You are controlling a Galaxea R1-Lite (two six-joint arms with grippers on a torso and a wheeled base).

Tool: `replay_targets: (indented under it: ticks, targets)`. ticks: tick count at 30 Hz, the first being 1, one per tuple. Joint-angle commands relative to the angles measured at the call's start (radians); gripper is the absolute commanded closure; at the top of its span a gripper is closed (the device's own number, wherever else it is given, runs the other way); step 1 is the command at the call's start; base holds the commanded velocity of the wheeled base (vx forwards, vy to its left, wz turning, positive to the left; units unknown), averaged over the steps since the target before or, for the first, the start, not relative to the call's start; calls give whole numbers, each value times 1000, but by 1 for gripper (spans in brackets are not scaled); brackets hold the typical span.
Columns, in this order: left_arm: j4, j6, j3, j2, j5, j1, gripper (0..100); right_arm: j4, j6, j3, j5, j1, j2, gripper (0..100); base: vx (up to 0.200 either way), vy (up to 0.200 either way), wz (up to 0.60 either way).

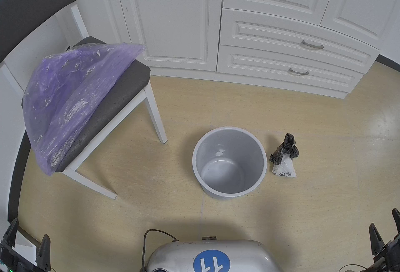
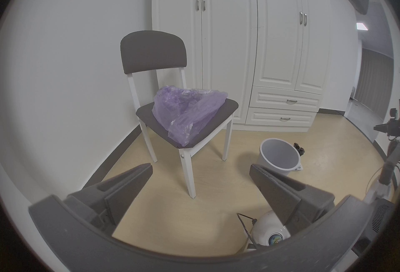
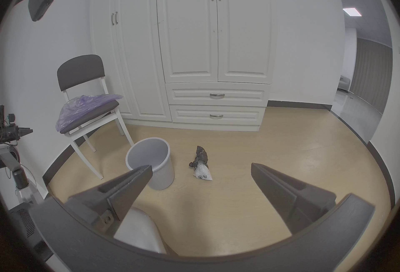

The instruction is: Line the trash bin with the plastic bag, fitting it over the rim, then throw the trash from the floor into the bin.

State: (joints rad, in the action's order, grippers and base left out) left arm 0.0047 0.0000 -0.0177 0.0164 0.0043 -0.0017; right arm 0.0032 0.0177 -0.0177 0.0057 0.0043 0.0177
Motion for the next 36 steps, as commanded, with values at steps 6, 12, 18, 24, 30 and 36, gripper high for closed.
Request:
replay_targets:
  ticks: [6, 12, 18, 24, 30, 36]
  targets:
    - [0, 0, 18, -13, 0, 0, 0, 0, 4, 16, 0, 0, -18, 0, 0, 0, 0]
    - [0, 0, 18, -13, 0, 0, 0, 0, 4, 16, -1, 0, -18, 0, 0, 0, 0]
    - [0, 0, 18, -13, 0, 0, 0, 1, 2, 16, -3, 0, -18, 0, 0, 0, 0]
    - [0, 0, 18, -13, 0, 0, 0, 1, -8, 18, -1, 0, -18, 0, 0, 0, 0]
    - [0, 0, 18, -13, 0, 0, 0, 1, -13, 18, 0, -1, -18, 0, 0, 0, 0]
    - [0, 0, 18, -13, 0, 0, 0, 1, -25, 18, 7, -1, -18, 0, 0, 0, 0]
